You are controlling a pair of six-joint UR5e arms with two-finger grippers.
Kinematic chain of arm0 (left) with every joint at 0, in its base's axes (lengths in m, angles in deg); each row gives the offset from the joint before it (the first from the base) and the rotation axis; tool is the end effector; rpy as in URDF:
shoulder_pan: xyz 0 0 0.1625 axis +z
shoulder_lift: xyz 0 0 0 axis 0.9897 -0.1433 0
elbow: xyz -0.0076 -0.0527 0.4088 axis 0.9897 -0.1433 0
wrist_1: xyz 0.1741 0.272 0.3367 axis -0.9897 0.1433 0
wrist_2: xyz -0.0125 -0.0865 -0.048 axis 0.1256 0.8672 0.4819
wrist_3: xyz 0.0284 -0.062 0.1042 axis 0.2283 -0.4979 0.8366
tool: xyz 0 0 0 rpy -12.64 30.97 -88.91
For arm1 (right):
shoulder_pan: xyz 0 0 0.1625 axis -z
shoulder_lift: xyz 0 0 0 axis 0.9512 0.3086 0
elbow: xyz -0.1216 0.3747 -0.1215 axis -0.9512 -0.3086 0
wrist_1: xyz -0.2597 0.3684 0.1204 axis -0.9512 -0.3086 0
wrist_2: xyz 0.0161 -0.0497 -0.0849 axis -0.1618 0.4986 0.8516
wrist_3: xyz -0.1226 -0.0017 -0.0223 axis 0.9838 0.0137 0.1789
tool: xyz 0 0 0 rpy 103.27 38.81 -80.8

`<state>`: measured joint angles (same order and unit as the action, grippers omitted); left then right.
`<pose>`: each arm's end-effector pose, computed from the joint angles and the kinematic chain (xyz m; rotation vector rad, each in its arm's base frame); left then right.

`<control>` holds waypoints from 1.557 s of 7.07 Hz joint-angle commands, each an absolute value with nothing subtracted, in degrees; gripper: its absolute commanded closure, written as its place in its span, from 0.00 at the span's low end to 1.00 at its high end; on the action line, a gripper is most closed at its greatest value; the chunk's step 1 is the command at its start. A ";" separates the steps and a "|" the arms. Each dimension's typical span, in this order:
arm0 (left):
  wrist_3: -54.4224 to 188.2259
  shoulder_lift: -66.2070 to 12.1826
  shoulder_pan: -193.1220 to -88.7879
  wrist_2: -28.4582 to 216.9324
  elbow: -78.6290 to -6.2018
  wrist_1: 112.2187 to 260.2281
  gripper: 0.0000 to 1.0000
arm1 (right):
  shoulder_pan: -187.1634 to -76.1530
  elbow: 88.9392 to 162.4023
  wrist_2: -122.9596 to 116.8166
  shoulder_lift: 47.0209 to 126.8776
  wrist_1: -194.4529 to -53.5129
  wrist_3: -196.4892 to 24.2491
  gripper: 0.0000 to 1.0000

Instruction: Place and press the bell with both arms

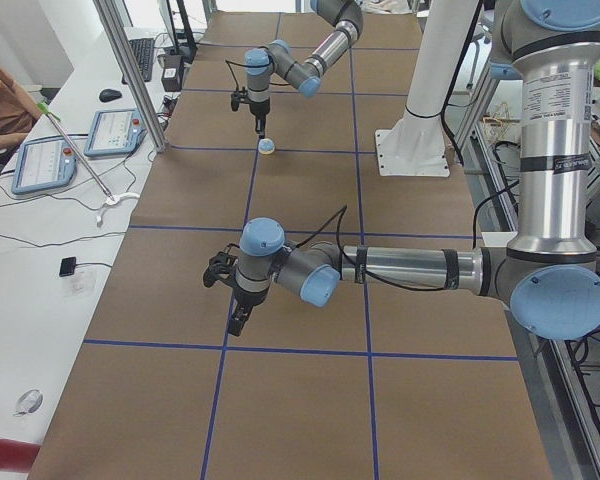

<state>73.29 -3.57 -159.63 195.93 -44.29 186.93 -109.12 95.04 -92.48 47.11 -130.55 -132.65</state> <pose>0.0528 -0.5559 0.6316 0.3325 0.6395 0.1948 -0.6541 -0.6022 0.1563 0.0374 -0.7685 0.0347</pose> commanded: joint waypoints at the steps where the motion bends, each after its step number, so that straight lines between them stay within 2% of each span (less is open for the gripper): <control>1: 73.28 -3.64 -159.63 195.93 -44.26 186.93 0.00 | -109.12 94.11 -92.20 47.11 -129.24 -132.72 1.00; 11: 73.19 -3.99 -159.63 195.93 -44.08 186.84 0.00 | -107.89 94.37 -92.29 48.25 -129.33 -133.07 1.00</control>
